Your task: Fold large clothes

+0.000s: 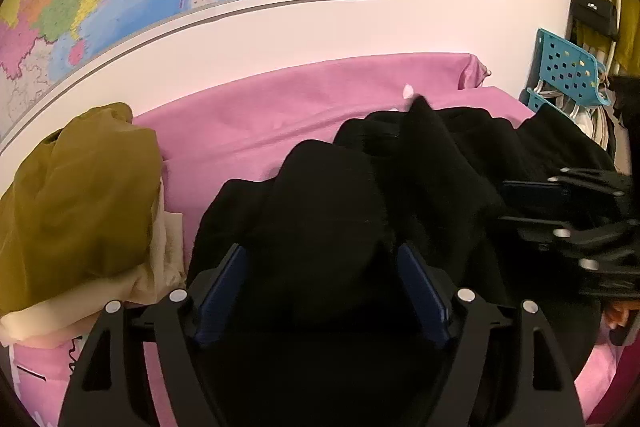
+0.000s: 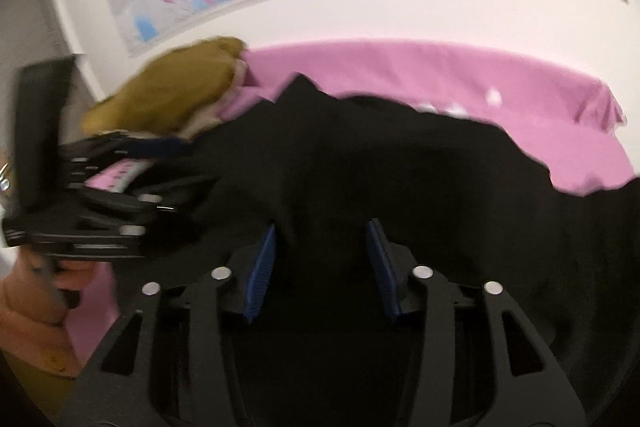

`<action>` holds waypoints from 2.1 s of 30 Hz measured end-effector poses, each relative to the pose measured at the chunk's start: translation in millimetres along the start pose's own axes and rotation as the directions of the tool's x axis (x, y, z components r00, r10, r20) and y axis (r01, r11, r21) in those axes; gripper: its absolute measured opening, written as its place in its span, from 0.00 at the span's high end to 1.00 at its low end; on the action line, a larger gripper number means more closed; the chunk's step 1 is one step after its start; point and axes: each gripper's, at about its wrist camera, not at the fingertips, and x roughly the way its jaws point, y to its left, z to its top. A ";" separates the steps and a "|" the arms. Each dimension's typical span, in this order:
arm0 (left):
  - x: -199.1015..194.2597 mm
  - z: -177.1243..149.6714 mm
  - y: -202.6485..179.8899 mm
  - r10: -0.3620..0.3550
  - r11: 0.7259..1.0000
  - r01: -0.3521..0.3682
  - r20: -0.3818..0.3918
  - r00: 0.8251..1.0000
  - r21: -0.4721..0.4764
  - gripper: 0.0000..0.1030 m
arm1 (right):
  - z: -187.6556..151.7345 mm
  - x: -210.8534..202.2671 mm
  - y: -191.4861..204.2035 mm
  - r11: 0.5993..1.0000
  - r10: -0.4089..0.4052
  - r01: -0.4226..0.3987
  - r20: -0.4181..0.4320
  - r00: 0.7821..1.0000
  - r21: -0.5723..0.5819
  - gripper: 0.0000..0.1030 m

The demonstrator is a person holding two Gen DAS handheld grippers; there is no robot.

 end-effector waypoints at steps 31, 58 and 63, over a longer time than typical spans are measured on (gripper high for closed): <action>20.1 24.0 27.5 -0.048 0.997 0.046 -0.028 0.998 -0.069 0.80 | 20.1 -7.8 -31.4 0.993 -0.099 0.093 0.083 0.992 0.066 0.98; 12.9 -2.1 -14.4 -0.072 0.995 0.073 -0.023 0.997 0.075 0.33 | -22.6 -46.5 -52.2 0.985 -0.102 0.094 0.045 0.994 0.147 0.52; 17.5 -2.3 -17.1 -0.038 0.997 0.040 -0.028 0.999 0.067 0.33 | -36.5 -50.6 -64.4 0.973 -0.135 0.124 0.049 0.990 0.193 0.50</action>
